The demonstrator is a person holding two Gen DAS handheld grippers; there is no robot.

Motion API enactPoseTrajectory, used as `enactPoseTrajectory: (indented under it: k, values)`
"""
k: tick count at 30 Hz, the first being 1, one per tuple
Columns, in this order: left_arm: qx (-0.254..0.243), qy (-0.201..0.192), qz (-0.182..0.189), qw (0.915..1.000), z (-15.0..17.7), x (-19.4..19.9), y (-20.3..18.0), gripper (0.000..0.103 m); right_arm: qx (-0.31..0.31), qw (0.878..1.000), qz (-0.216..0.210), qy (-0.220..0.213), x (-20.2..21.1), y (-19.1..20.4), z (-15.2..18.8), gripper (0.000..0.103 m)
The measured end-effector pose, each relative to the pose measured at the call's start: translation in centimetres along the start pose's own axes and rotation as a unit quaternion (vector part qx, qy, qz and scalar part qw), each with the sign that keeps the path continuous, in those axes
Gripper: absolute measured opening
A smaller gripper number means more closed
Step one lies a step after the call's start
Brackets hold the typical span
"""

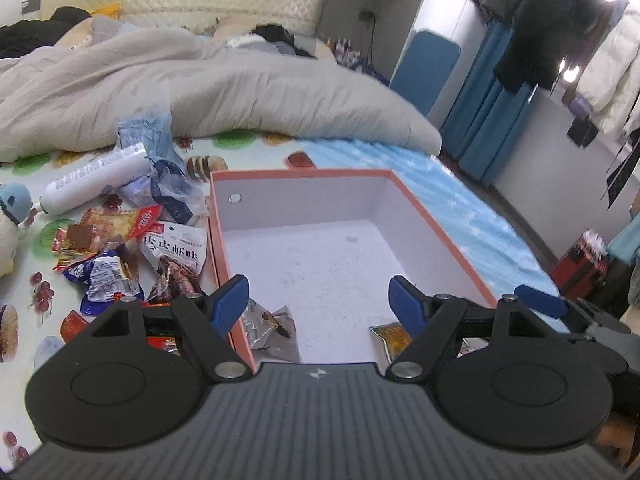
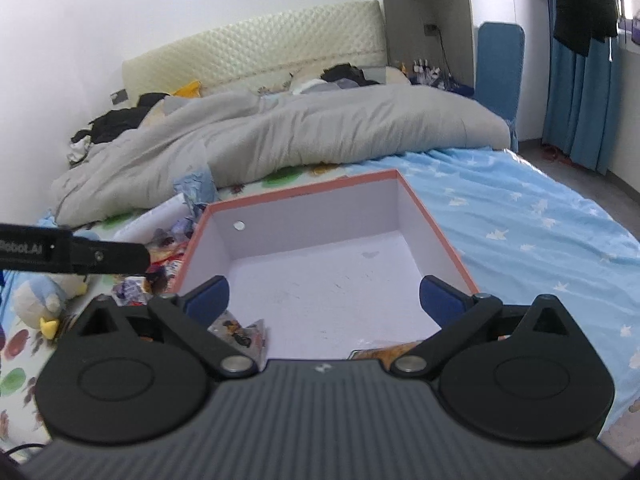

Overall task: Organize snacks
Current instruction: 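Open both tools to drop the clear bag and pickle pack into the box, then move both tools back toward the snack pile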

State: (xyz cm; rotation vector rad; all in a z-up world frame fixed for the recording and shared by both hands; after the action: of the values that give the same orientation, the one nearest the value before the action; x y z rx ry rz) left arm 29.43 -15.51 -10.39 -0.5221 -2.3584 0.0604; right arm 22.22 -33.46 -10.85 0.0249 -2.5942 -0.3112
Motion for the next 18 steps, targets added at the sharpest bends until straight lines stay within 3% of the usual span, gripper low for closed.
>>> enactPoseTrajectory:
  k: [11,14,18]
  values:
    - [-0.019,-0.035,-0.019,0.999,3.0,6.5,1.2,0.081,0.036,0.998,-0.031,-0.029,4.6,4.0,2.3,0.103]
    - [-0.01,-0.041,-0.007,0.9991,4.5,8.2,1.9,0.081,0.031,0.998,-0.037,-0.027,5.3,4.3,3.4,0.103]
    - [0.005,-0.049,-0.019,0.9986,6.3,9.8,2.3,0.081,0.036,0.998,-0.05,-0.028,6.7,5.2,4.9,0.103]
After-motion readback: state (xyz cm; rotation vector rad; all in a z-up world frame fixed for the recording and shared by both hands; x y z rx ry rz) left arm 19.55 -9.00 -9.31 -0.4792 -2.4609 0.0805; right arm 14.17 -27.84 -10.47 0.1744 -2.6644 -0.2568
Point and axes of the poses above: each gripper's, at about its wrist camera, not at the fingertips, and x roughly against the way its jaws point, y to its left, z to its underside, the point moved 8 cm from there along -x, roughly the way its jaws point, and after that the axes turned 5 degrees about -x, right-handed, at the moved point
